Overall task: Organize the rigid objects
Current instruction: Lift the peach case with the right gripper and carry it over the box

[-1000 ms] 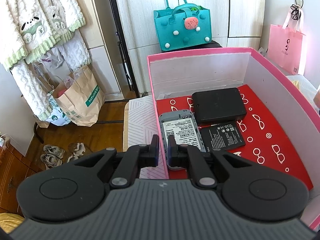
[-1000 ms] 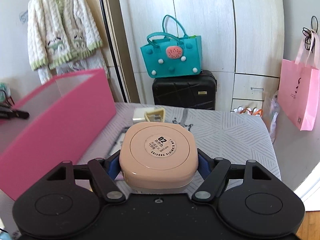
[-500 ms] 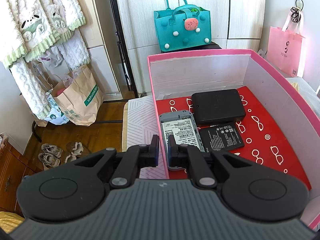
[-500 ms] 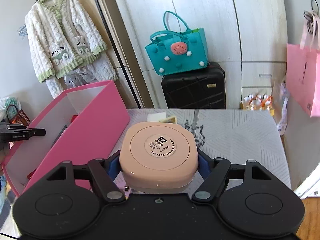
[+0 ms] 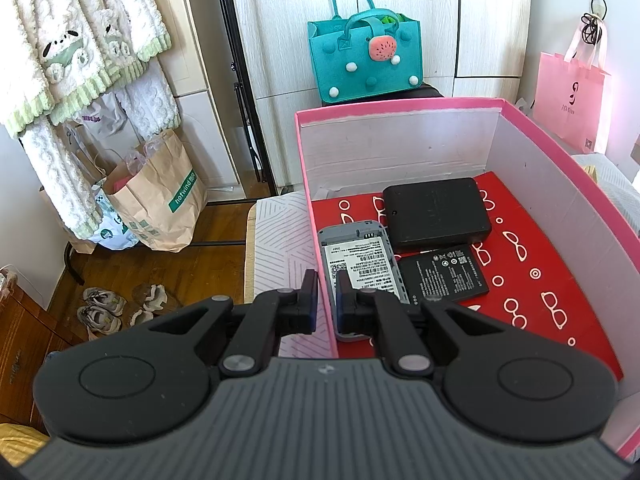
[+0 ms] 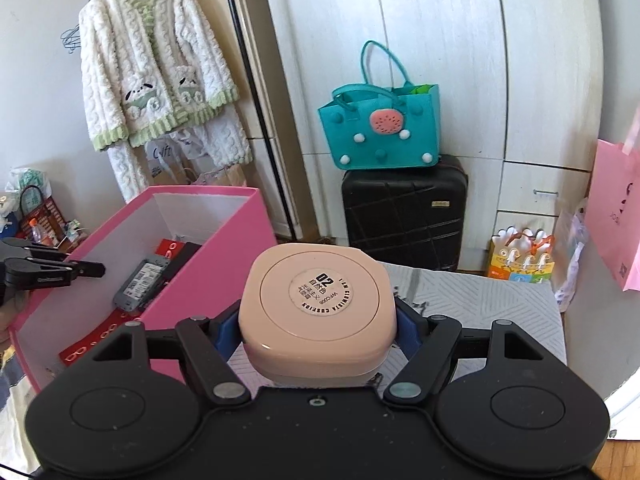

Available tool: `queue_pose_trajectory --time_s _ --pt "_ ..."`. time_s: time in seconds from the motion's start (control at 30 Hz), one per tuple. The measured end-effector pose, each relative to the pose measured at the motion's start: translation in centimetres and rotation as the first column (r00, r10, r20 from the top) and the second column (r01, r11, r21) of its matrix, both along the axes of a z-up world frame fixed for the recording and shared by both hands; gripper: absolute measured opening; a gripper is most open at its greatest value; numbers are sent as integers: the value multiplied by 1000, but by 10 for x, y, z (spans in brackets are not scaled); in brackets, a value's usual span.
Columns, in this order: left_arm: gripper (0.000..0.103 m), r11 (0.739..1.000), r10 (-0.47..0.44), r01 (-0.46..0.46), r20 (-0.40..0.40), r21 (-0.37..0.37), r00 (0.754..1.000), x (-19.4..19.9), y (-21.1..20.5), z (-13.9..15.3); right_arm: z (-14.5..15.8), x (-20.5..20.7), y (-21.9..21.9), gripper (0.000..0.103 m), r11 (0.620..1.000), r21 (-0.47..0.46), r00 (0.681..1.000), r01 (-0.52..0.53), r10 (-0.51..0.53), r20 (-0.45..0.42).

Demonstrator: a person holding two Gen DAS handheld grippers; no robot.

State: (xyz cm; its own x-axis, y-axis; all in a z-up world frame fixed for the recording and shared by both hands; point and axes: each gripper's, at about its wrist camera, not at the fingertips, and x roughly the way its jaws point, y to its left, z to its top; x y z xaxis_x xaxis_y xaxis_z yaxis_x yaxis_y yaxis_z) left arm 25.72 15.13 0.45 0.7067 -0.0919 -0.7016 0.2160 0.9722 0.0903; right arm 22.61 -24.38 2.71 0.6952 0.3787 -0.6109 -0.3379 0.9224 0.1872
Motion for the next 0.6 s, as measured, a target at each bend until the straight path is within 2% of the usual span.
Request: queue_pose_trajectory --time_s 0.3,0.6 --pt "8 1000 0 0 0 -4 1000 0 -1 0 51 3 24 78 996 -19 996 -86 86 21" --pt "8 1000 -5 5 0 4 1000 0 -1 0 113 12 70 78 979 -72 976 -191 198 97"
